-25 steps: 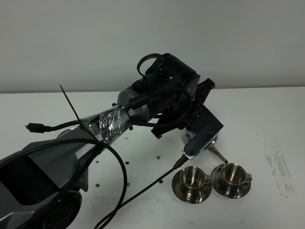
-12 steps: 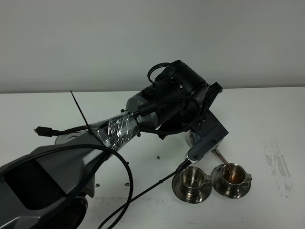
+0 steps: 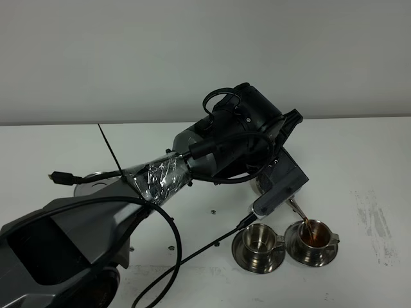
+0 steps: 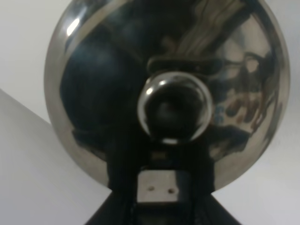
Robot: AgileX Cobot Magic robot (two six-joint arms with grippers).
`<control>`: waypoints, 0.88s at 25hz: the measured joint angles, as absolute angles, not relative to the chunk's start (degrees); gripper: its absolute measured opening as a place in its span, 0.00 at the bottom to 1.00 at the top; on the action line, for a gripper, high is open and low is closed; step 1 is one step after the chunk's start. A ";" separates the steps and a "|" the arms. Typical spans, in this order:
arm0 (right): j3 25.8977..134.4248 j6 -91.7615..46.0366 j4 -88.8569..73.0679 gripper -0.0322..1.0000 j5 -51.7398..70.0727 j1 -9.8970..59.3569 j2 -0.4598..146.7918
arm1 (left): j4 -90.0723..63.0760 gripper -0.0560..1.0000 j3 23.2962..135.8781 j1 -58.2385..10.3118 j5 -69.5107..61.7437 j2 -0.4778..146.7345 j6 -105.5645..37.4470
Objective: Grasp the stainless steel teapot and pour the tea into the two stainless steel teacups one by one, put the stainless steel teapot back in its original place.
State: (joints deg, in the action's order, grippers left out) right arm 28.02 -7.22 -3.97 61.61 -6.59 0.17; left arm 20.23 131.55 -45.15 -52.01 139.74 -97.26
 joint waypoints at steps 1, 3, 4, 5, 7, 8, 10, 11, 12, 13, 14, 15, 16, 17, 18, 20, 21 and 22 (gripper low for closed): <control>28.02 -7.22 -3.97 0.26 61.61 -6.59 0.17 | 20.37 0.30 131.55 -45.21 -51.93 139.74 -97.26; 28.02 -7.22 -3.97 0.26 61.61 -6.59 0.17 | 20.91 0.30 131.55 -45.48 -51.88 139.74 -97.26; 28.02 -7.22 -3.97 0.26 61.61 -6.59 0.17 | 20.96 0.30 131.55 -45.53 -51.76 139.74 -97.26; 28.02 -7.22 -3.97 0.26 61.61 -6.59 0.17 | 21.01 0.30 131.55 -45.59 -51.61 139.74 -97.26; 28.02 -7.22 -3.97 0.26 61.61 -6.59 0.17 | 21.22 0.30 131.55 -45.59 -51.19 139.74 -97.26; 28.02 -7.22 -3.97 0.26 61.61 -6.59 0.17 | 21.52 0.30 131.55 -45.59 -51.08 139.74 -97.26; 28.02 -7.22 -3.97 0.26 61.61 -6.59 0.17 | 22.33 0.30 131.55 -45.72 -51.03 139.74 -97.26; 28.02 -7.22 -3.97 0.26 61.61 -6.59 0.17 | 22.51 0.30 131.55 -45.79 -50.97 139.74 -97.26; 28.02 -7.22 -3.97 0.26 61.61 -6.59 0.17 | 22.59 0.30 131.55 -45.90 -50.85 139.74 -97.26; 28.02 -7.22 -3.97 0.26 61.61 -6.59 0.17 | 22.76 0.30 131.55 -45.91 -50.71 139.74 -97.26; 28.02 -7.22 -3.97 0.26 61.61 -6.59 0.17 | 22.86 0.30 131.55 -45.99 -50.71 139.74 -97.26; 28.02 -7.22 -3.97 0.26 61.61 -6.59 0.17 | 22.89 0.30 131.55 -46.09 -50.65 139.74 -97.26; 28.02 -7.22 -3.97 0.26 61.61 -6.59 0.17 | 23.04 0.30 131.55 -46.19 -50.59 139.74 -97.26; 28.02 -7.22 -3.97 0.26 61.61 -6.59 0.17 | 23.35 0.30 131.55 -46.26 -50.53 139.74 -97.26; 28.02 -7.22 -3.97 0.26 61.61 -6.59 0.17 | 23.64 0.30 131.55 -46.31 -50.49 139.74 -97.20; 28.02 -7.22 -3.97 0.26 61.61 -6.59 0.17 | 24.06 0.30 131.55 -46.52 -50.47 139.74 -97.02; 28.02 -7.22 -3.97 0.26 61.61 -6.59 0.17 | 24.20 0.30 131.55 -46.51 -50.42 139.74 -96.95; 28.02 -7.22 -3.97 0.26 61.61 -6.59 0.17 | 24.33 0.30 131.55 -46.57 -50.29 139.74 -96.95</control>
State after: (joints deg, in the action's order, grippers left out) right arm 28.02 -7.22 -3.97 61.61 -6.59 0.17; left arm 24.33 131.55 -46.57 -50.29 139.74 -96.95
